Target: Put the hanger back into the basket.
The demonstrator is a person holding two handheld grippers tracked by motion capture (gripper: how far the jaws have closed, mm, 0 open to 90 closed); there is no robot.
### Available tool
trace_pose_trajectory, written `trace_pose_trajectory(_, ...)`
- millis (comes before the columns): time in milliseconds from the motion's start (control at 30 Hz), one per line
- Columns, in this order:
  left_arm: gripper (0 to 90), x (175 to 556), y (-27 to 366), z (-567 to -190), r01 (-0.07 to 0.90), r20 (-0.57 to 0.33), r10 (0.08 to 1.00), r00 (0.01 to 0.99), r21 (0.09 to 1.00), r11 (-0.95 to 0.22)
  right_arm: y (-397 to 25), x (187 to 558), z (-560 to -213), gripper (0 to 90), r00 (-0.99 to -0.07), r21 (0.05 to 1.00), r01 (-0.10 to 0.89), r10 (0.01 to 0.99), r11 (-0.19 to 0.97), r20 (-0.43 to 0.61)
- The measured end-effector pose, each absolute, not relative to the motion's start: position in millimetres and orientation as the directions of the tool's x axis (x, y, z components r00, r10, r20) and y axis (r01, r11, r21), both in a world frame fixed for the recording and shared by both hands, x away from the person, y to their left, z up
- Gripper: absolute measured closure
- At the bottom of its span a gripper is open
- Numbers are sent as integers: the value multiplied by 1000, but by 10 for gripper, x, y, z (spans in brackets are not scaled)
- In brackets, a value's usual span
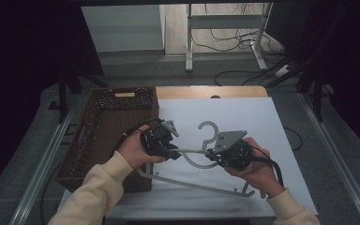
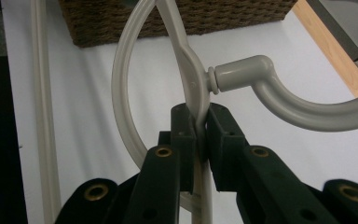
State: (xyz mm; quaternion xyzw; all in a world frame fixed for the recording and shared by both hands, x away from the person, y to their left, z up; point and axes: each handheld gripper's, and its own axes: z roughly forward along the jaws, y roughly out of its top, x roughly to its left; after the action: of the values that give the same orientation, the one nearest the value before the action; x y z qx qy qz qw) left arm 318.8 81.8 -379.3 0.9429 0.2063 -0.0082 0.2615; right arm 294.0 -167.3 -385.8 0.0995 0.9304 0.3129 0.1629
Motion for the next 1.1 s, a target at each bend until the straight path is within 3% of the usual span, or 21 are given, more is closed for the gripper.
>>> trace_pose_trajectory(333,808,3111,840,-3733,353,-162,318,934,545,-760,-1719,2975,-3861,778,-925,647,102,311,755,-216)
trace_pose_trajectory(567,816,3058,875,-3668,350,-150,326,933,583,-733,-1768,2980,-3819,754,-925,693,112,329,712,-189)
trace_pose_trajectory(733,816,3067,1001,-3611,374,-119,389,914,617,-692,-1940,3005,-3726,526,-900,793,152,414,590,-135)
trace_pose_trajectory(767,816,3067,1001,-3611,374,-119,389,914,617,-692,-1940,3005,-3726,526,-900,793,152,414,590,-135)
trace_pose_trajectory(900,816,3067,1121,-3570,382,-118,409,905,649,-658,-2143,3010,-3673,390,-872,845,185,480,501,-94)
trace_pose_trajectory(1100,816,3023,1278,-3510,384,-117,425,898,681,-624,-2461,3075,-3695,322,-837,891,284,545,354,50)
